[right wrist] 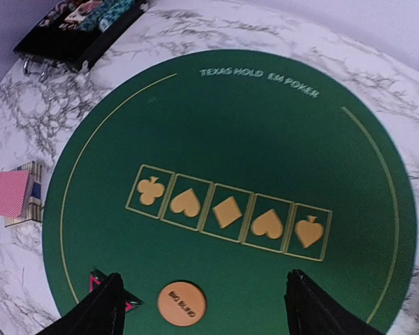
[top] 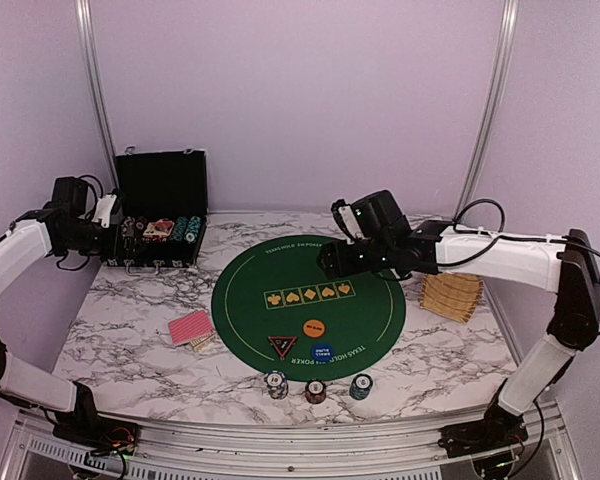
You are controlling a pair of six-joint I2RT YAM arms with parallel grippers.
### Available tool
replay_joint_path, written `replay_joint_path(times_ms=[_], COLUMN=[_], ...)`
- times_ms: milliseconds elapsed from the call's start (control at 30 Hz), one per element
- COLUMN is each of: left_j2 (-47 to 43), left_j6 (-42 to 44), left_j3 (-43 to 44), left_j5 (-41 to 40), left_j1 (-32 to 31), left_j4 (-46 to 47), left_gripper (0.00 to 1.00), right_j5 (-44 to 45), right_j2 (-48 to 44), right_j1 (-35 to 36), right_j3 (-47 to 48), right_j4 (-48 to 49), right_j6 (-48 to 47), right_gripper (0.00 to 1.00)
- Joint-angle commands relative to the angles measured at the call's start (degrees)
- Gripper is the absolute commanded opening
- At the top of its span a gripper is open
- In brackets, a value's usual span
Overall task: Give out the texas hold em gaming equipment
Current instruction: Move the all-in button to the poker table mat.
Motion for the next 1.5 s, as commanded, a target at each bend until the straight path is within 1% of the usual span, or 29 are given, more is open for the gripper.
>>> replay_joint_path(times_ms=[0,67,133,233,267,433,567,833,1033,1267,1467], left_j2=[-0.57,-0.72,-0.37,0.54,0.76,0.28,0.15,0.52,0.51,0.44,0.35], left_j6=[1.71,1.13,0.73,0.3,0.18,0.07,-0.31,-1.56,-2.12,-2.91,-2.85], left_j3=[2.81,3.18,3.4,4.58,5.12,7.03,8.89,10.73,11.75,12.82,13.03], left_j5=[1.53,1.76,2.05,2.24,2.3,2.67,2.88,3.95,4.4,5.18,5.41], left_j1=[0.33,0.33,0.3,0.32,0.32,0.32,0.31,0.3,0.29,0.25,0.28], left_j4=[-4.57,-4.6,-4.72,-5.6,-6.0,-6.58,-7.25,-7.57,-7.67,-7.67,-7.68], left_gripper=[0.99,0.99,0.99,0.99,0.99,0.99,0.99,0.99,0.99,0.99,0.99], right_j5=[-3.06,-5.55,-6.91,-7.05,-8.73,-9.11,-10.06,-9.33,-9.57,-9.4,-7.05], right_j2=[6.46,8.9,10.76,12.31,12.71,14.59,15.73,18.3,19.95,22.9,25.9], right_j1=[7.16,8.93,10.78,13.26,13.96,16.22,16.82,18.57,18.57,18.59,18.57], right_j3=[4.59,5.87,7.02,7.94,7.98,7.51,7.13,7.02,7.31,7.93,11.3], right_j4=[-6.98,-7.84,-8.37,-8.38,-8.38,-8.55,-7.86,-8.52,-8.77,-9.31,-10.66], right_j6=[-2.39,-2.01,-1.63,-0.65,-0.09,2.95,5.27,6.81,7.29,8.35,8.4], right_gripper=[0.73,0.68,0.67,0.67,0.67,0.67,0.62,0.52,0.51,0.46,0.42])
